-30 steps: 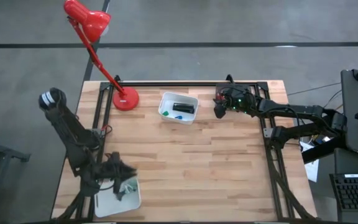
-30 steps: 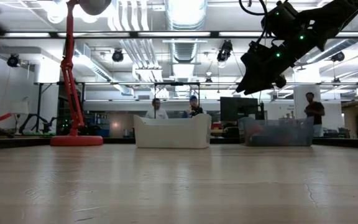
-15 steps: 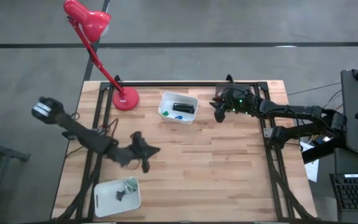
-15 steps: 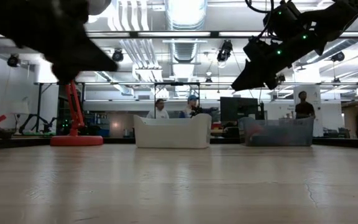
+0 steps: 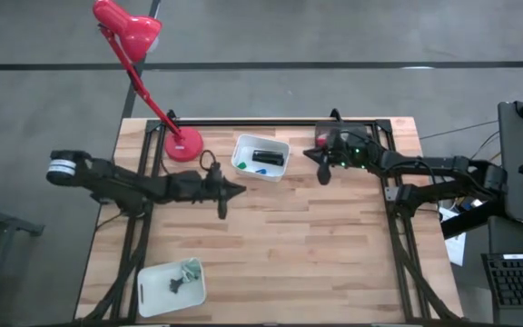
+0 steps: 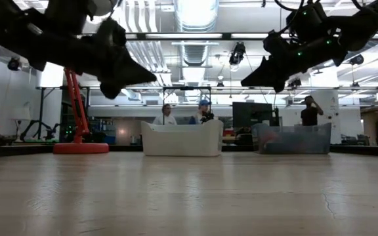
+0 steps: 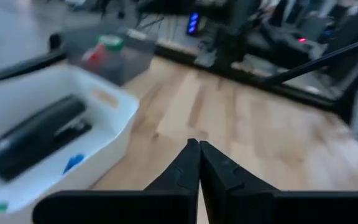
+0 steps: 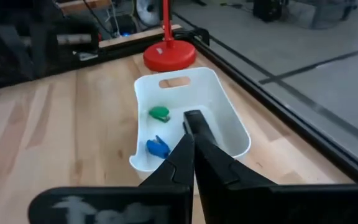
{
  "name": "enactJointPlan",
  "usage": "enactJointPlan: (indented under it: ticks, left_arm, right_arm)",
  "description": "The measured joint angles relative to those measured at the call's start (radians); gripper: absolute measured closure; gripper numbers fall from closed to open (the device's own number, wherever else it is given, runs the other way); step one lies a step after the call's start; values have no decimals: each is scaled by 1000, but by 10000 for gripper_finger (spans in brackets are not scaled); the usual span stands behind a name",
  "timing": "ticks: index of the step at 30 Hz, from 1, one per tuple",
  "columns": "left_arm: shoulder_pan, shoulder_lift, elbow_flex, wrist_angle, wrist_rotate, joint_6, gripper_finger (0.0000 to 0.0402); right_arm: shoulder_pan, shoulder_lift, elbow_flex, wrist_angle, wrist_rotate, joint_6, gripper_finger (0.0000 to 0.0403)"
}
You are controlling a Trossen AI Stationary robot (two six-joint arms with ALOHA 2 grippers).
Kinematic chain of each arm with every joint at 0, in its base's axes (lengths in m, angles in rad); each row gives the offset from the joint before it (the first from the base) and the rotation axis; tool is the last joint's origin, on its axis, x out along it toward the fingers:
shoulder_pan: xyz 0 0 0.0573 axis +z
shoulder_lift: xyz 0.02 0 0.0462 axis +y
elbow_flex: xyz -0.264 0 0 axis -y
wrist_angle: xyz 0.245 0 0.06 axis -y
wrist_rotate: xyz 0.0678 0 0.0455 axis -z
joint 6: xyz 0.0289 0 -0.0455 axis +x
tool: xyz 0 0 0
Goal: Pick and place Stapler, Stapler remover, tape
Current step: Return to Home Position
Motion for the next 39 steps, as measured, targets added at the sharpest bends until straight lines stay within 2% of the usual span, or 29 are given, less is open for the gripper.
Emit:
enactJointPlan:
  ticks: [8, 13, 18, 25, 32, 39]
  left_arm:
    - [-11, -258, -99, -23, 154, 63, 395]
    - [-11, -427, -208, -29, 135, 134, 393]
    - [-10, -561, -294, -19, 122, 137, 397]
    - [-10, -689, -342, -29, 132, 136, 388]
    - [-10, -797, -351, -140, 171, 157, 395]
    - [-10, -893, -351, -209, 167, 159, 396]
  right_arm:
    - [0, -95, -29, 4, -77, -46, 394]
    - [0, -176, -72, 1, -81, -46, 394]
    - [0, -271, -155, 20, -82, -45, 394]
    - [0, -400, -285, 90, -83, -47, 394]
    - [0, -526, -378, 88, -126, -63, 394]
    - [0, -668, -465, 136, -93, -64, 394]
